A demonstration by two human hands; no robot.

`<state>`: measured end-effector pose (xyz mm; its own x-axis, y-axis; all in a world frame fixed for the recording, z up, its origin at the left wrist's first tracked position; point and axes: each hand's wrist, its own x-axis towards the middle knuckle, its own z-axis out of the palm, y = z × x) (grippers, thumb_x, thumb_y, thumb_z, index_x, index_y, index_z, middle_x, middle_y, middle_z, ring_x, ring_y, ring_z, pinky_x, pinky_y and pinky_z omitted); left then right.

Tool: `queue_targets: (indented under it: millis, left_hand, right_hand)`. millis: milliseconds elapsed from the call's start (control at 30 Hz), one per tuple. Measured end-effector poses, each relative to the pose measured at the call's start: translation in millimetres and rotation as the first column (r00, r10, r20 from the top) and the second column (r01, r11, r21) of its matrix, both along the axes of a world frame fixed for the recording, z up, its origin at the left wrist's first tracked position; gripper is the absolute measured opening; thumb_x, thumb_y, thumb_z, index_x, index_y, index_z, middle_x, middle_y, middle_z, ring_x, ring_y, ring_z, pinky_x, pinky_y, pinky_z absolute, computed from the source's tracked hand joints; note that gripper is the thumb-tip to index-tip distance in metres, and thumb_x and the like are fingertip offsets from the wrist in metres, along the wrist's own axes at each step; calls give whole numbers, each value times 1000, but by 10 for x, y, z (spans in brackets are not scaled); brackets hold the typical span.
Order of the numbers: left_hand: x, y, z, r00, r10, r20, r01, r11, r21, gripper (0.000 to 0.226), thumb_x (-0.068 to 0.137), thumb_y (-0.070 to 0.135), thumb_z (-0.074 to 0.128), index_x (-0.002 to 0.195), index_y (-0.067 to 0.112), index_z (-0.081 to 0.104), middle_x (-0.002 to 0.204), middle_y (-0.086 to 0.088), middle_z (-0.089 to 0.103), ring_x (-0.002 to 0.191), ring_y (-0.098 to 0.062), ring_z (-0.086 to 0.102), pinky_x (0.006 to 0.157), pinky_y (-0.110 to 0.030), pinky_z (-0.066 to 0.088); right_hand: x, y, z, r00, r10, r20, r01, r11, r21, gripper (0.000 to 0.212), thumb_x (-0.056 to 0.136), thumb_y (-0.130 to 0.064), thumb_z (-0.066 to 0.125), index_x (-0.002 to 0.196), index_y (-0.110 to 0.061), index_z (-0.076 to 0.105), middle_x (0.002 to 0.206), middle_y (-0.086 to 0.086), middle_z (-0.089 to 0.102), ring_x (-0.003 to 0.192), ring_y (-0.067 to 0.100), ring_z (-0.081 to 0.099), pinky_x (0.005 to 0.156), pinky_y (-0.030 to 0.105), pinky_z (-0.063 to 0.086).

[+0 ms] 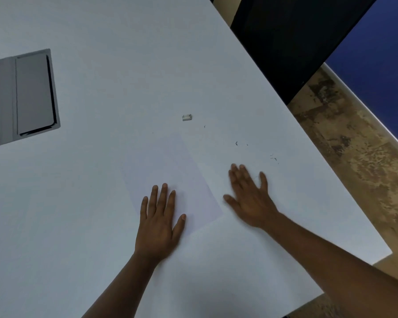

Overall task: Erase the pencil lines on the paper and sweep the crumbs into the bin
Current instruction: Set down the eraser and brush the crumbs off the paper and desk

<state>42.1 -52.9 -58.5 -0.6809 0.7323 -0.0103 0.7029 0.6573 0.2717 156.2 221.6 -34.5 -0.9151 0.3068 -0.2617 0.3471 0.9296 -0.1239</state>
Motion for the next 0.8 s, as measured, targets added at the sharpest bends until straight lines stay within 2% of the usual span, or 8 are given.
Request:
queue_targets:
  millis: [100,233,333,433,500,567,733,800]
  left_hand:
    - [23,366,33,999,-50,4,50,998,47,71,107,51,29,165,13,14,173,-9,7,160,-27,-4,128,-45,-1]
    - [233,1156,-7,995,-83,58,77,992,103,66,107,38,35,164,11,16,172,-12,10,160,-29,-3,129,-48,7]
    - [398,1735,6,993,-71,94,58,989,138,63,106,28,38,162,5,21,171,-15,13,160,-32,-1,129,-48,10]
    - [516,2108,-33,991,-21,134,5,993,119,63,107,29,32,162,3,16,172,-15,8,160,-31,-6,129,-45,5]
    - [564,2215,-95,982,82,168,-94,994,64,65,108,36,25,163,4,12,172,-13,1,159,-29,-10,130,-45,3]
    - [599,2225,-153,976,163,145,-164,986,-2,68,108,43,20,164,5,10,173,-10,-2,159,-27,-12,130,-44,2]
    - [652,2224,-176,971,231,61,-230,973,-31,69,108,42,23,164,4,10,173,-13,-1,160,-26,-9,129,-46,0]
    - [661,2220,-182,969,243,55,-241,970,-29,69,108,39,27,164,3,9,172,-13,-1,160,-25,-9,129,-47,1]
  right_hand:
    - [152,-3,-83,992,121,38,-122,993,7,78,97,-65,-1,157,-16,3,164,-4,-13,150,12,-15,116,63,4]
    - [222,244,-78,983,171,61,-173,984,31,76,99,-64,7,157,-15,10,165,-2,-5,151,15,-7,115,64,8]
    - [254,634,-77,994,77,74,-82,994,72,77,97,-64,4,158,-16,6,165,-3,-7,151,14,-9,116,63,3]
    - [288,1126,-63,996,-56,75,50,996,71,78,94,-64,-4,157,-18,-6,164,-4,-14,150,14,-14,116,60,-4]
    - [327,1360,-33,995,-86,58,83,995,51,77,94,-64,-6,156,-18,-8,163,-3,-16,150,14,-16,116,60,-3]
    - [351,1421,6,999,-49,22,48,999,25,77,94,-62,-7,157,-17,-5,164,-3,-15,150,14,-15,116,62,0]
    - [155,1099,27,992,113,-55,-116,992,-58,74,99,-57,-2,157,-15,11,165,-1,-3,151,15,-8,116,63,8]
    - [-97,958,29,986,146,-86,-155,982,-112,71,100,-55,-1,157,-15,12,165,-2,-2,151,14,-10,116,63,6]
